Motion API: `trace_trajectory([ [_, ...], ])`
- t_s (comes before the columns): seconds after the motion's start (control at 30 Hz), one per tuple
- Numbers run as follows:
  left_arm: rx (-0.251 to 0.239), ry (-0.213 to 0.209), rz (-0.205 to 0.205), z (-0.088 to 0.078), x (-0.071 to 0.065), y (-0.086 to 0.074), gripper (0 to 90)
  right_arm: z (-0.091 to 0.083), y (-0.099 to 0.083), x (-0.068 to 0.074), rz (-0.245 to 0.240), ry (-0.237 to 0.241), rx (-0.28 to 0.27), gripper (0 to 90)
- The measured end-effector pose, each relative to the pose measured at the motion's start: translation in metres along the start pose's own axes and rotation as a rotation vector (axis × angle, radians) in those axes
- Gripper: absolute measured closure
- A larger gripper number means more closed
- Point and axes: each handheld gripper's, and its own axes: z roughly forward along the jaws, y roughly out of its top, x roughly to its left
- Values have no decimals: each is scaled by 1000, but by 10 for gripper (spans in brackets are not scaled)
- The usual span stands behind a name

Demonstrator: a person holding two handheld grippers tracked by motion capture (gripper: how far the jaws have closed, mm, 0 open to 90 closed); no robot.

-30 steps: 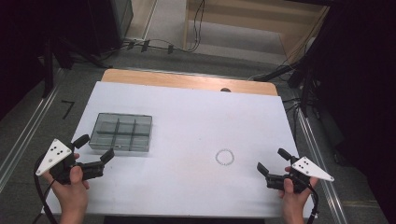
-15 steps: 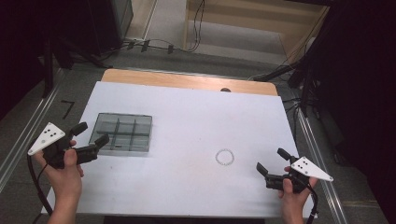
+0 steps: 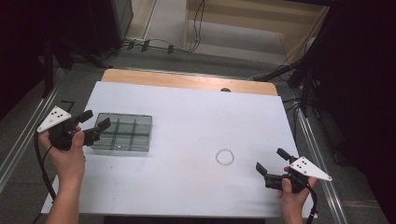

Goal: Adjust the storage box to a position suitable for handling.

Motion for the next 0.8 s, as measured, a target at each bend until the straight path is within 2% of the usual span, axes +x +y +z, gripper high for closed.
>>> trace_trajectory([
  [0.1, 17, 6, -16, 7, 9, 1, 293, 1, -1, -1, -3, -2, 1, 0],
  [0.17, 33, 31, -22, 12, 16, 2, 344, 1, -1, -2, 0, -4, 5, 0],
  [0.2, 37, 52, -44, 15, 24, 2, 400, 2, -2, -2, -5, -4, 9, 0],
  [0.33, 68, 80, -71, 19, 33, -2, 503, 3, -2, -1, -2, -7, 15, 0],
  [0.4, 86, 99, -72, 20, 37, -5, 598, 3, -2, -1, -7, -7, 17, 0],
  [0.5, 129, 102, -69, 23, 41, -8, 704, 4, -2, 0, -13, -8, 21, 0],
  [0.53, 141, 108, -67, 24, 43, -9, 770, 5, -2, -1, -13, -9, 21, 0],
  [0.57, 148, 109, -72, 24, 45, -10, 770, 5, -2, -1, -13, -9, 21, 0],
  [0.7, 160, 135, -97, 21, 55, -17, 886, 6, -3, 0, -13, -14, 27, 0],
  [0.8, 189, 147, -120, 21, 64, -24, 896, 6, -3, 0, -16, -14, 29, 0],
])
